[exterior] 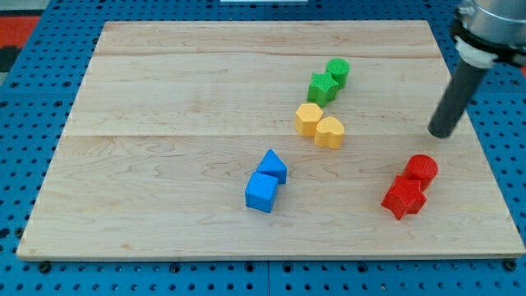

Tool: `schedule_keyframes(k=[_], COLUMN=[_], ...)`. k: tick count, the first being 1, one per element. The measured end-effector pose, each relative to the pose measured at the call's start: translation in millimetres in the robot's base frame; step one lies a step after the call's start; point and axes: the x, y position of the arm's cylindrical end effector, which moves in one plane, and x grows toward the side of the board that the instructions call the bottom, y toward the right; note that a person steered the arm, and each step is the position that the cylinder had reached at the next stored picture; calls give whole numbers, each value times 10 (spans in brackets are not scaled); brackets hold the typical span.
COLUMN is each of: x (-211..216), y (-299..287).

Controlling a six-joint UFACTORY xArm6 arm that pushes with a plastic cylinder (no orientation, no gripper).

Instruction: Move the red blocks towards the right side slightly

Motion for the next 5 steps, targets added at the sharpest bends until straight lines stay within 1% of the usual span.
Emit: schedule_keyframes(k=[1, 2, 3, 4, 5], x=[653, 549, 239, 1163, 1553], y=[-691, -750, 389, 809, 687])
